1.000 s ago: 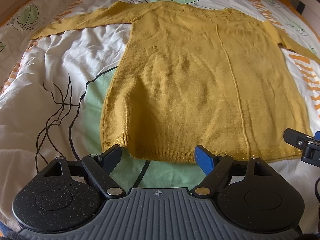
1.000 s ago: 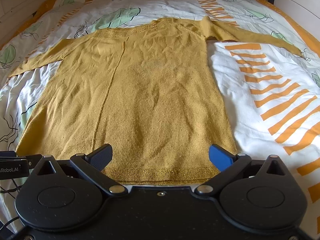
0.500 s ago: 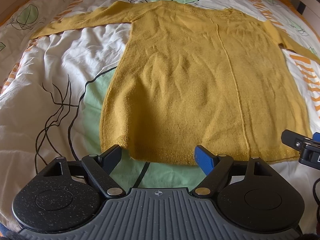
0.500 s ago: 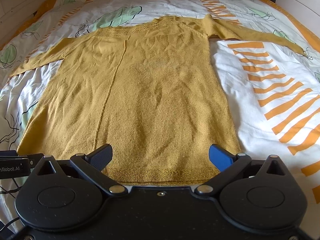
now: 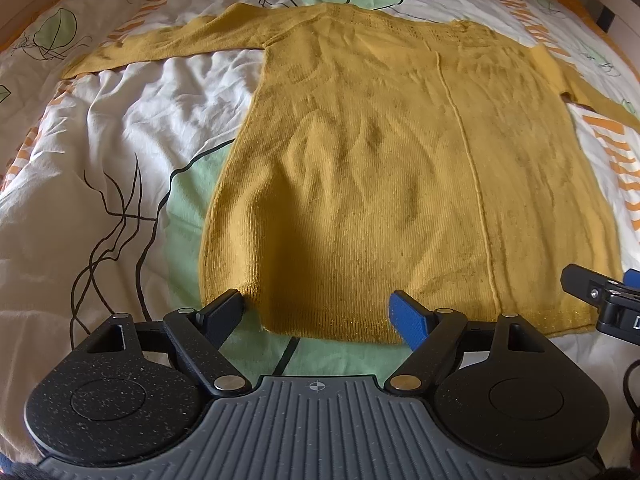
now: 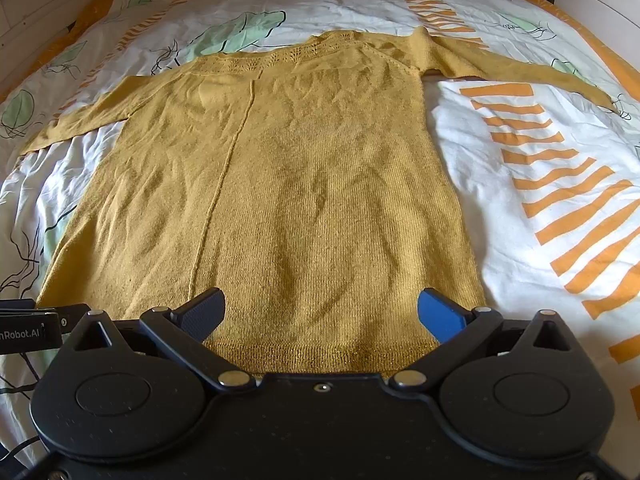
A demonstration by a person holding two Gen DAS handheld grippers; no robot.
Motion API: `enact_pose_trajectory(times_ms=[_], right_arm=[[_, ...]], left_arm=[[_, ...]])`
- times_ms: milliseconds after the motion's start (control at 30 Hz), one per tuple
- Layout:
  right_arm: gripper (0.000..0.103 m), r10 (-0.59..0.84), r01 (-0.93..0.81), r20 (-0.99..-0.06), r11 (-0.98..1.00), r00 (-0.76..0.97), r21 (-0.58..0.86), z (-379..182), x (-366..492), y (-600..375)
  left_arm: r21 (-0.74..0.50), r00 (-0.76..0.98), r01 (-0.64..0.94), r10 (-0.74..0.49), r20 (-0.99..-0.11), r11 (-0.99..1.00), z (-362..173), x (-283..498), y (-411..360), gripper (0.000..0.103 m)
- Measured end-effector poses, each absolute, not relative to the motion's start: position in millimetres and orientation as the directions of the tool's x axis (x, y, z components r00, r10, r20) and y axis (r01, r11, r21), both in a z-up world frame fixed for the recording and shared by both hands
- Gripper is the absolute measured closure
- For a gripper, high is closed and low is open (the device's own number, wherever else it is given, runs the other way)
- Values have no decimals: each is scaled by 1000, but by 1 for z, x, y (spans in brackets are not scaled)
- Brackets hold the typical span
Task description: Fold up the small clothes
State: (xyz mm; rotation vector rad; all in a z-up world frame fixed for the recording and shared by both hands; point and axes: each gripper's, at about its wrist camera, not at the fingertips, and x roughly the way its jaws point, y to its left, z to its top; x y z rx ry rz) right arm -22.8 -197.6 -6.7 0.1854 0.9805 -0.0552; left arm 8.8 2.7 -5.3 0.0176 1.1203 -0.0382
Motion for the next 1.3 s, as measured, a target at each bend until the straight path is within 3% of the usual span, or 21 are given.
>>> enact_pose_trajectory(times_ms=[200, 333, 633, 867, 1000, 1300], right_arm=[[1, 44, 127, -828, 982, 559, 138, -6, -13, -200], [1, 55, 127, -821, 980, 568, 153, -5, -4, -204], [1, 80, 137, -785, 969, 614, 206, 1, 27, -231], [1, 110, 135, -722, 953, 683, 273, 11, 73, -265], [1, 77, 102, -681, 971, 728, 218, 14, 110, -267], [21, 159, -81, -622, 985, 767, 152, 0, 191, -253]], left_arm=[[-49, 448, 32, -58, -892, 998, 0, 18, 7, 24], [16, 453, 30, 1, -892, 999, 1, 31, 6, 24], [5, 504, 41, -17, -863, 999, 11, 62, 4, 24], [45, 554, 61, 4, -833, 997, 12, 104, -3, 24], [43, 571, 72, -6, -821, 996, 7, 131, -6, 24], [72, 620, 119, -17, -784, 990, -12, 185, -15, 24]])
